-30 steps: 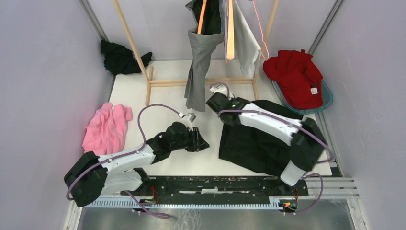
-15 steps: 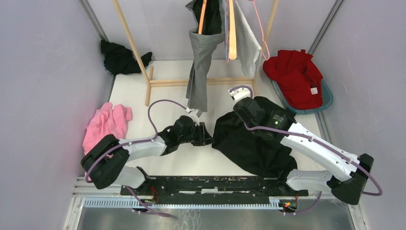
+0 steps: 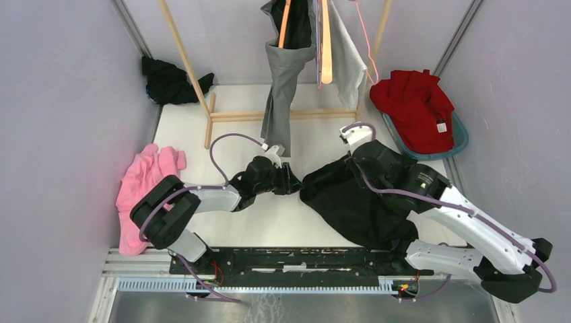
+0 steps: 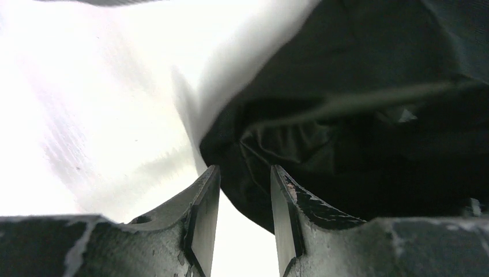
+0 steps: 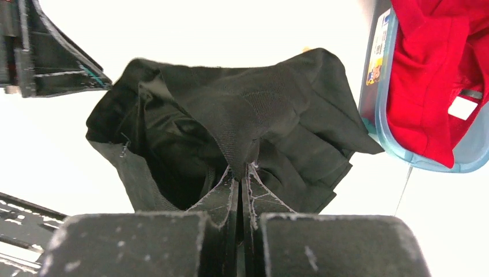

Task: Place the skirt on the hanger
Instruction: Adjust the skirt at the center of the board.

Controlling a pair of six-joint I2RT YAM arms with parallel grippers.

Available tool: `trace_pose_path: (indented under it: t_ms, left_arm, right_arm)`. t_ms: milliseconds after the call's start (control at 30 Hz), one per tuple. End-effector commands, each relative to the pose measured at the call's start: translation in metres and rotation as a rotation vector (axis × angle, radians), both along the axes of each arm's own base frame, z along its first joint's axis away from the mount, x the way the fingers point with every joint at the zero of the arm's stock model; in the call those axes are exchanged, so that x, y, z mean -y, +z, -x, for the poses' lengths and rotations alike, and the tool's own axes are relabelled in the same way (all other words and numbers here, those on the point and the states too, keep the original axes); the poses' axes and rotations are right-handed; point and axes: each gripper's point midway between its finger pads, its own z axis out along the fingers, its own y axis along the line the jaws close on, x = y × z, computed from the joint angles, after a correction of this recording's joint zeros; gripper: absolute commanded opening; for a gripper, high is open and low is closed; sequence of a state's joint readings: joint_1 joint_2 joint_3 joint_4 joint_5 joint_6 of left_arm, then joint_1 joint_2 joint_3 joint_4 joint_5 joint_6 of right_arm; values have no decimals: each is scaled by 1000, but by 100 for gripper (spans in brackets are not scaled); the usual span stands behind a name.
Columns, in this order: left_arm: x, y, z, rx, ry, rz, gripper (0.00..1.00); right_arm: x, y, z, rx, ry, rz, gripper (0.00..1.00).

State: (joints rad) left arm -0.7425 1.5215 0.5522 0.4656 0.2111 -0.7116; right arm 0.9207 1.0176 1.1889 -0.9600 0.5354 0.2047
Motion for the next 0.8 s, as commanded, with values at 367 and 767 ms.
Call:
trace_pose_path:
  t_ms: [367,767]
  left_arm:
    - [25,-10,-8,-29,-89,183,47]
    - [44,-15,-2,-24,-163,214,48]
  right_arm:
    - [10,44,14,77,16,-141,1]
    - [12,50,19,88,31,-179,1]
